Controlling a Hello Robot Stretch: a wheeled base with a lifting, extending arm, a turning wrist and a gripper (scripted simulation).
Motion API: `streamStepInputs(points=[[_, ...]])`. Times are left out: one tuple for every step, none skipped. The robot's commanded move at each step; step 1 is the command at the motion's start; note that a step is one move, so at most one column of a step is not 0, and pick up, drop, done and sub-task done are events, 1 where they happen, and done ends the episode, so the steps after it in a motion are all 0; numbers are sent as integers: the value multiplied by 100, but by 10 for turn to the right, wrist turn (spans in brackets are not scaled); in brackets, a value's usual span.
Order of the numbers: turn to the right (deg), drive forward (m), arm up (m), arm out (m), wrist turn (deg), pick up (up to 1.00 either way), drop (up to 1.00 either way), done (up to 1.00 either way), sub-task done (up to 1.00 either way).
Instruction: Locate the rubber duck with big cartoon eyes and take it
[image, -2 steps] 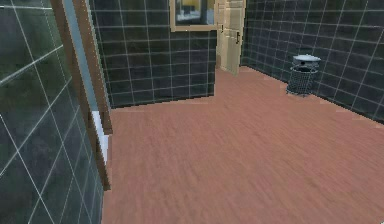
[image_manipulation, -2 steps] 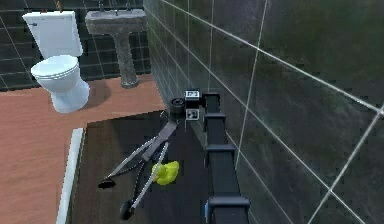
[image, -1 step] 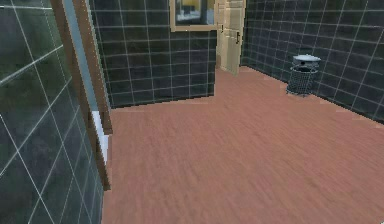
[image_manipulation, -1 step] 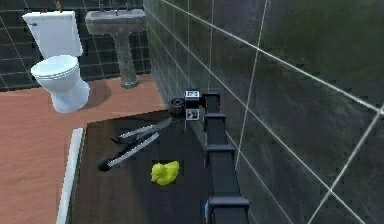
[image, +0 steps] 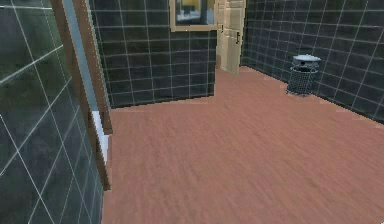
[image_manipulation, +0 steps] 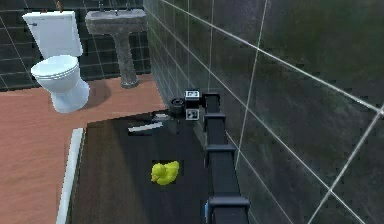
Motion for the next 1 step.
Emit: streamStepInputs(points=[[0, 0, -30, 0, 0, 0, 0, 0, 0]])
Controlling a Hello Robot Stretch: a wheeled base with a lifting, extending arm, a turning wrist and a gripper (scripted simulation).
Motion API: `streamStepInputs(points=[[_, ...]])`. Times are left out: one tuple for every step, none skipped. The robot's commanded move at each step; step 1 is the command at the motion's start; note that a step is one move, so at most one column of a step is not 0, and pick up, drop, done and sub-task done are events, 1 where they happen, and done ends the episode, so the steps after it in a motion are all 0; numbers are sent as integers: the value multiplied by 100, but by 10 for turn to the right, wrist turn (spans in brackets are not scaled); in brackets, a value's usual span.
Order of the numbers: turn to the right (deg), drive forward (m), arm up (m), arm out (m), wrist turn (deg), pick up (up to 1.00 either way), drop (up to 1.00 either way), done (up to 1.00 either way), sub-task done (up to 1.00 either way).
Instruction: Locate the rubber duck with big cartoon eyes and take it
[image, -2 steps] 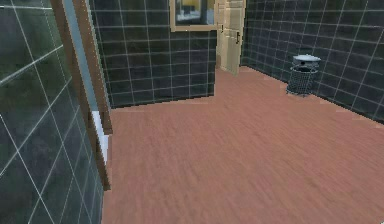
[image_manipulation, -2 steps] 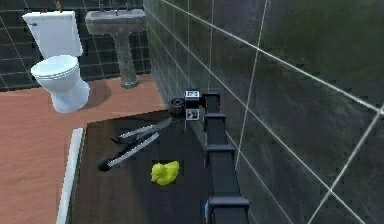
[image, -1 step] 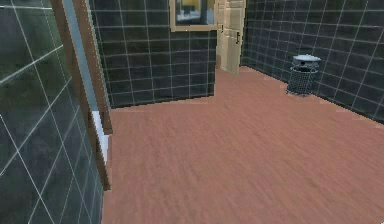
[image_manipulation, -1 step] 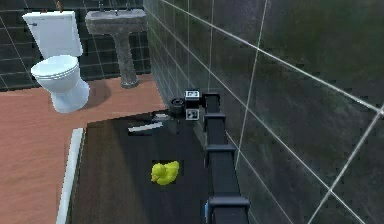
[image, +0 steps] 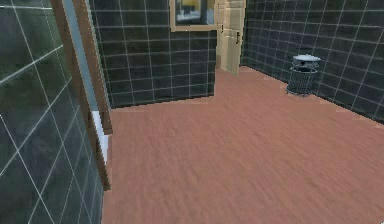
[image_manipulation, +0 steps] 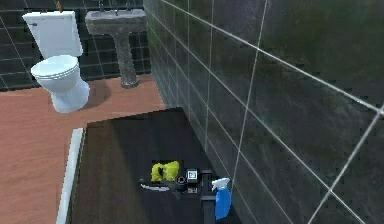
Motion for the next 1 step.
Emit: streamStepInputs(points=[[0, 0, 0, 0, 0, 100, 0, 0, 0]])
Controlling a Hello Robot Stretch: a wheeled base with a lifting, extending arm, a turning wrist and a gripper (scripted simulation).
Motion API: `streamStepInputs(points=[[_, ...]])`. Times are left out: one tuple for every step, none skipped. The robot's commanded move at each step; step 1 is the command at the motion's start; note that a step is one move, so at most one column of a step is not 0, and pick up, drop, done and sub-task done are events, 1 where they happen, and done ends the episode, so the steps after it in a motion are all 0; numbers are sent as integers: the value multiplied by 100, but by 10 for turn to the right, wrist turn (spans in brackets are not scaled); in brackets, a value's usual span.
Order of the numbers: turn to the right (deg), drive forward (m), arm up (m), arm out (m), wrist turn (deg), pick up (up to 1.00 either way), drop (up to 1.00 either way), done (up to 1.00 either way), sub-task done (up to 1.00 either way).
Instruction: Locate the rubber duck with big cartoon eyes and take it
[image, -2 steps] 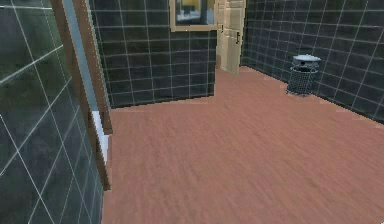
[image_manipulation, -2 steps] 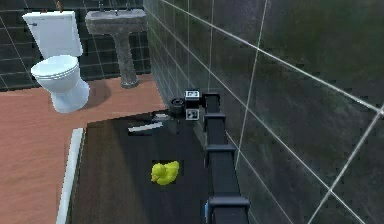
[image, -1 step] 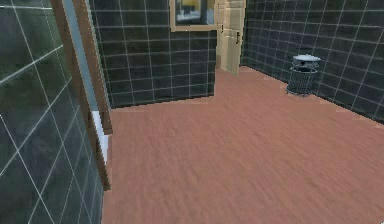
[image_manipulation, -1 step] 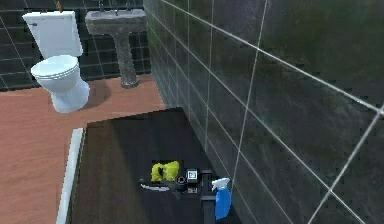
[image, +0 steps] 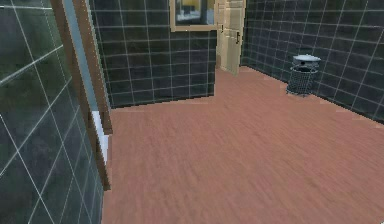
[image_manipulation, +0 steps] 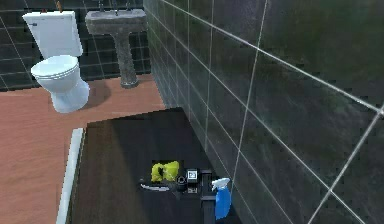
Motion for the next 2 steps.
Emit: streamStepInputs(points=[[0, 0, 10, 0, 0, 0, 0, 0, 0], [0, 0, 0, 0, 0, 0, 0, 100, 0]])
